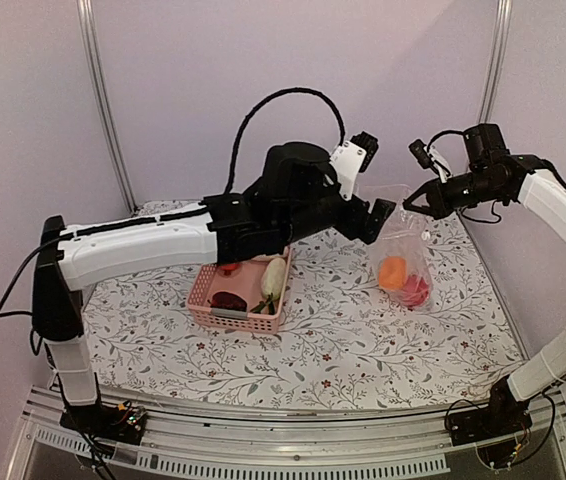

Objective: Place the food in the zip-top bag and seal the zipper
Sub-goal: Adjust the zipper food storage bag at the corner of the board.

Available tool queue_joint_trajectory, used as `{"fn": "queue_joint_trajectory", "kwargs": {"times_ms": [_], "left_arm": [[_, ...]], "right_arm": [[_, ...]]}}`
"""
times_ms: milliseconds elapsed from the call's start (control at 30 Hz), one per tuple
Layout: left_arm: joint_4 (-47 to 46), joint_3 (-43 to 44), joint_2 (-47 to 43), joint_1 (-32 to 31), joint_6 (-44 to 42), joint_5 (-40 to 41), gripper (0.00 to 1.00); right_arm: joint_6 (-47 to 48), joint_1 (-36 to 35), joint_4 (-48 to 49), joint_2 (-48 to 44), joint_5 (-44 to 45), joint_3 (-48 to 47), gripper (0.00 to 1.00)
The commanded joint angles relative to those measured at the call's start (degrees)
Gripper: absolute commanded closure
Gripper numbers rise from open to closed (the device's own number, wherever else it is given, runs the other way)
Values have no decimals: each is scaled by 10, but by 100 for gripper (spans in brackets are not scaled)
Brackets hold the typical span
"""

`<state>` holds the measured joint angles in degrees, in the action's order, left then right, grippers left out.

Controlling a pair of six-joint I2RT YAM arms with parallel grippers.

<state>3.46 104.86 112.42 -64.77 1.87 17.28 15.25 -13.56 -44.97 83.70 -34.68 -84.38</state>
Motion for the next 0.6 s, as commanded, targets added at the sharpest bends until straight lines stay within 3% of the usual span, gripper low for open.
{"fn": "queue_joint_trajectory", "kwargs": {"times_ms": [0, 300, 567], "left_arm": [[-76, -105, -110, -8, -18, 45, 2], [-58, -347, -235, 14, 36, 139, 1], [0, -470, -272, 33, 127, 152, 1]], "right_arm": [[-7, 9, 14, 7, 49, -12, 100], [-9, 110, 22, 47, 96, -75, 100], [23, 150, 17, 75, 199, -156, 100]]}}
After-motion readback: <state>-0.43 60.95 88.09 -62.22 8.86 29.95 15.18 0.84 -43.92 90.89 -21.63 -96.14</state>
